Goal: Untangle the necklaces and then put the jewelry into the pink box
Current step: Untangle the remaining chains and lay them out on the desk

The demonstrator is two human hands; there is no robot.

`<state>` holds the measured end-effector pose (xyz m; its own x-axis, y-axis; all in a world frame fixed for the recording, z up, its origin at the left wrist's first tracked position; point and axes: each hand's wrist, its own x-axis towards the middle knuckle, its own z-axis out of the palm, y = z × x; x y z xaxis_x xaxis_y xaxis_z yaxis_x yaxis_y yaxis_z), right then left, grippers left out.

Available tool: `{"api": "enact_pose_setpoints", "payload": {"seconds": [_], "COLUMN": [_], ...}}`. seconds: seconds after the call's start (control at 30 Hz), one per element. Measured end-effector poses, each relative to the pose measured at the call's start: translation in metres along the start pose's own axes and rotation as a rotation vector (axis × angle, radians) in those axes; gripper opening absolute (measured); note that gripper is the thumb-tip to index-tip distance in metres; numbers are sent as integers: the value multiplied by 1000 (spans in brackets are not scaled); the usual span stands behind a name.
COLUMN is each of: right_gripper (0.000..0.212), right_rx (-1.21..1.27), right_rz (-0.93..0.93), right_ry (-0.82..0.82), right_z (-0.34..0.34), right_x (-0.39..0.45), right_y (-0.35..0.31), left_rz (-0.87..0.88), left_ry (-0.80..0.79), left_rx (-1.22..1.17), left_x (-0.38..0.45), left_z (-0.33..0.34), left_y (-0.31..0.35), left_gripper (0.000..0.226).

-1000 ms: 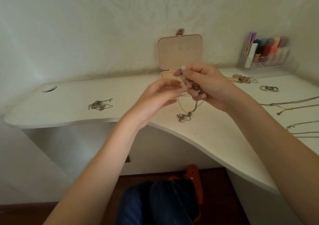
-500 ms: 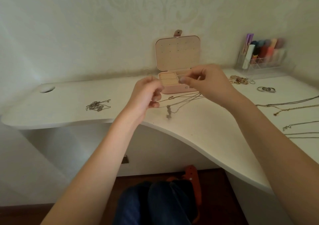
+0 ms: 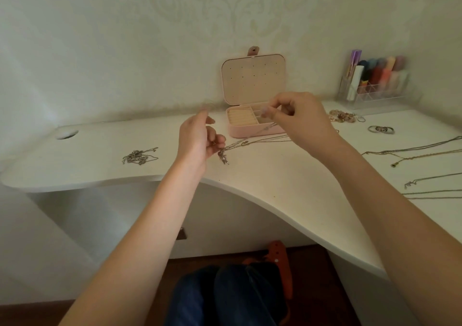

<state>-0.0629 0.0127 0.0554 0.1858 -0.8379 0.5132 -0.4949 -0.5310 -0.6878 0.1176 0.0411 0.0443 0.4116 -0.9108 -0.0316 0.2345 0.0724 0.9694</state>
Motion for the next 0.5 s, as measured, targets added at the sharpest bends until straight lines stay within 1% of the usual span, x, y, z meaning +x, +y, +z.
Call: {"api": "enact_pose_setpoints", "payload": {"seconds": [0.13,0.23,0.3,0.37,0.43,0.5], "right_gripper": [16,14,13,9,12,15], "right_rx": [111,147,138,70,29,62], "right_rz": [8,41,60,52,45,75], "right_ry": [-27,-82,-156,-209,-200,-169], "right_z": [-4,-9,-11,-11,-10,-8], "right_x": [0,1,1,1,1,1], "right_y": [-1,1,4,6,8,7], "left_rz": [-8,-17,-47,-69,-81,-80], "left_ry": [28,22,13,12,13,15], "left_rx": [-15,-56,-95,-107,-100,-81], "left_x": [4,4,2,0,-2,-3], "left_z": [-1,-4,-5,-6,-7,-9], "left_y": [1,-1,0,1,0,0], "left_gripper": [21,22,25,27,29,30]}}
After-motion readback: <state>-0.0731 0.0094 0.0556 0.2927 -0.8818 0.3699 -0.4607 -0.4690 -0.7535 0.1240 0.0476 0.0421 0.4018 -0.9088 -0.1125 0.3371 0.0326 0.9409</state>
